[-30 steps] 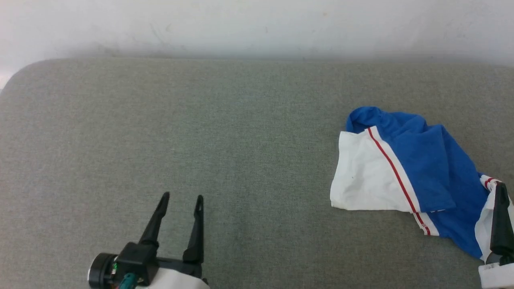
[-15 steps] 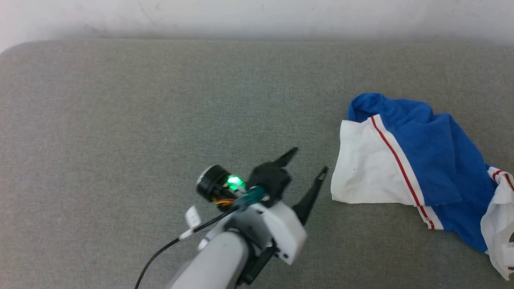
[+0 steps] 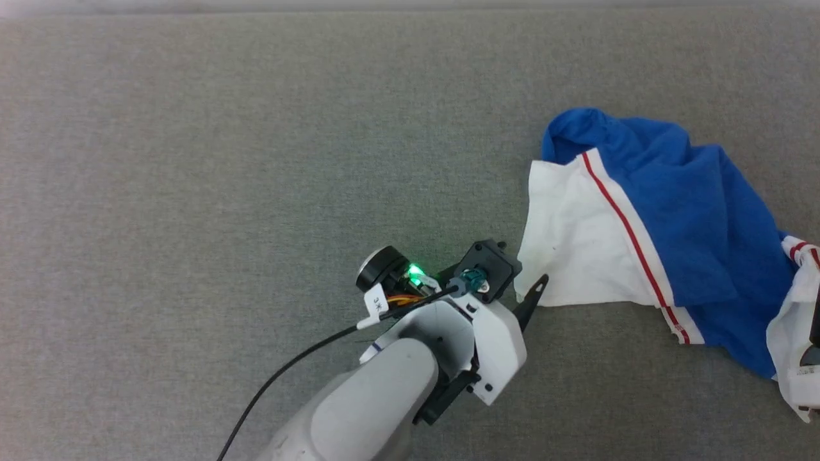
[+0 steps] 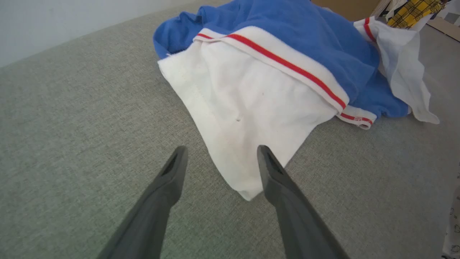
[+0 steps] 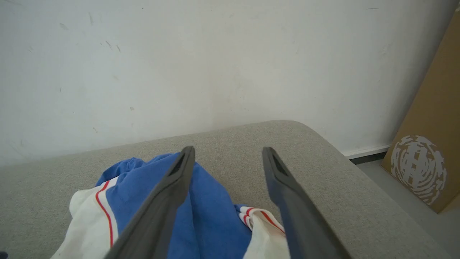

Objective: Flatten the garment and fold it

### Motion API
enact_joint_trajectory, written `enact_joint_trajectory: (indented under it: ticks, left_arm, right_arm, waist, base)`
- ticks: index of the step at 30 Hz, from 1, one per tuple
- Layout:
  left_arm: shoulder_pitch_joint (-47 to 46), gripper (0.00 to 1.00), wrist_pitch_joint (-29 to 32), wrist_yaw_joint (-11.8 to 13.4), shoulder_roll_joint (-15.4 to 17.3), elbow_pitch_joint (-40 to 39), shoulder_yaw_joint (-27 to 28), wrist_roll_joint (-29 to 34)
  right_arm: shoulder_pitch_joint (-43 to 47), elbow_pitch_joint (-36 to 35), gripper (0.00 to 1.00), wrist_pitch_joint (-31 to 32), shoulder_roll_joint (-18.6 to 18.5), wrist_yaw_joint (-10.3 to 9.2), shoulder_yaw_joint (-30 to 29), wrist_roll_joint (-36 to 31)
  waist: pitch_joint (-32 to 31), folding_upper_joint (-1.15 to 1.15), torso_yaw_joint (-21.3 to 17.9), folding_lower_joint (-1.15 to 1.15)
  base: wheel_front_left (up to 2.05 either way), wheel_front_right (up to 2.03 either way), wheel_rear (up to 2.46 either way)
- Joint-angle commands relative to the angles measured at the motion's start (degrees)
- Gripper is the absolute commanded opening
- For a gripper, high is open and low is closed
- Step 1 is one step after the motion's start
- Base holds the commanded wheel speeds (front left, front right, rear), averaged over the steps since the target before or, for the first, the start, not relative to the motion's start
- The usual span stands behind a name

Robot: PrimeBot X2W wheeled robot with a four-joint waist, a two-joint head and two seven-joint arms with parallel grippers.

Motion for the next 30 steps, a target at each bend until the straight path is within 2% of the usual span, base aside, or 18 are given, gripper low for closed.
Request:
enact_joint_trajectory:
  ticks: [1, 5, 11, 12, 13, 14, 18, 21, 25, 27, 30]
  left_arm:
    - [-1.29, 1.0, -0.44, 0.62, -0.26, 0.27, -0.58, -0.71]
    - [-3.46, 1.0, -0.07, 2.34, -0.27, 2.24, -3.43, -2.73]
    - [-6.22, 1.0, 2.92, 6.02, -0.27, 7.52, -7.12, -2.49]
    - [-6.51, 0.9, 3.21, 6.23, -0.27, 8.07, -7.69, -2.69]
    - [-6.71, 0.2, 3.37, 6.33, -0.27, 8.36, -8.2, -3.12]
    - [-6.84, 0.0, 3.65, 6.17, -0.27, 8.55, -8.83, -3.67]
    - [-7.22, 0.0, 3.26, 6.35, -0.28, 8.1, -10.11, -6.2]
    - [-7.36, 0.0, 1.54, 7.61, -0.28, 6.96, -9.52, -8.24]
    - [-7.06, 0.0, -1.5, 10.02, 0.19, 4.15, -5.89, -10.72]
    - [-5.61, 0.0, -2.51, 11.45, 1.83, 1.05, -3.07, -12.42]
    - [-0.74, 0.0, -2.71, 14.45, 6.41, -6.62, 1.71, -15.46]
  right_arm:
    - [-0.98, 0.08, 1.0, -0.28, 0.15, -0.05, 0.01, 0.26]
    - [-1.88, 0.64, 1.0, -0.53, 0.15, -0.05, 0.46, 0.3]
    - [-3.13, 1.19, 1.0, -0.9, 0.15, -0.05, 1.37, 0.46]
    - [-3.27, 1.26, 1.0, -0.92, 0.15, -0.05, 1.41, 0.5]
    - [-3.39, 1.33, 1.0, -0.96, 0.15, -0.05, 1.39, 0.49]
    - [-3.5, 1.42, 1.0, -1.01, 0.15, -0.05, 1.3, 0.49]
    - [-3.71, 2.1, 1.0, -1.28, 0.15, -0.05, 0.74, 0.41]
    - [-3.56, 2.6, 1.0, -1.48, 0.15, -0.05, 0.56, 0.47]
    - [-2.94, 2.9, 1.0, -1.46, 0.15, -0.05, 0.22, 0.27]
    - [-2.46, 2.85, 1.0, -1.17, 0.15, -0.05, 0.06, 0.15]
    - [-1.44, 2.74, 1.0, -0.71, 0.15, -0.05, -0.69, 0.02]
  waist:
    - [2.5, 0.0, -1.69, -0.01]
    - [4.05, 0.0, -2.29, -0.01]
    - [5.41, 0.0, -3.12, -0.01]
    - [5.5, 0.0, -3.18, -0.01]
    - [5.55, 0.0, -3.21, -0.01]
    - [5.55, 0.0, -3.19, -0.01]
    - [4.71, 0.0, -2.54, -0.01]
    - [3.06, 0.0, -1.51, -0.01]
    - [0.17, 0.0, 0.52, -0.01]
    - [-1.33, 0.0, 1.6, -0.01]
    - [-3.36, 0.0, 3.29, -0.01]
  base:
    - [0.0, 0.0, 0.0]
    - [0.0, 0.0, 0.0]
    - [0.0, 0.0, 0.0]
    - [0.0, 0.0, 0.0]
    - [0.0, 0.0, 0.0]
    - [0.0, 0.0, 0.0]
    - [0.0, 0.0, 0.0]
    - [0.0, 0.0, 0.0]
    - [0.0, 0.0, 0.0]
    - [0.0, 0.0, 0.0]
    - [0.0, 0.0, 0.0]
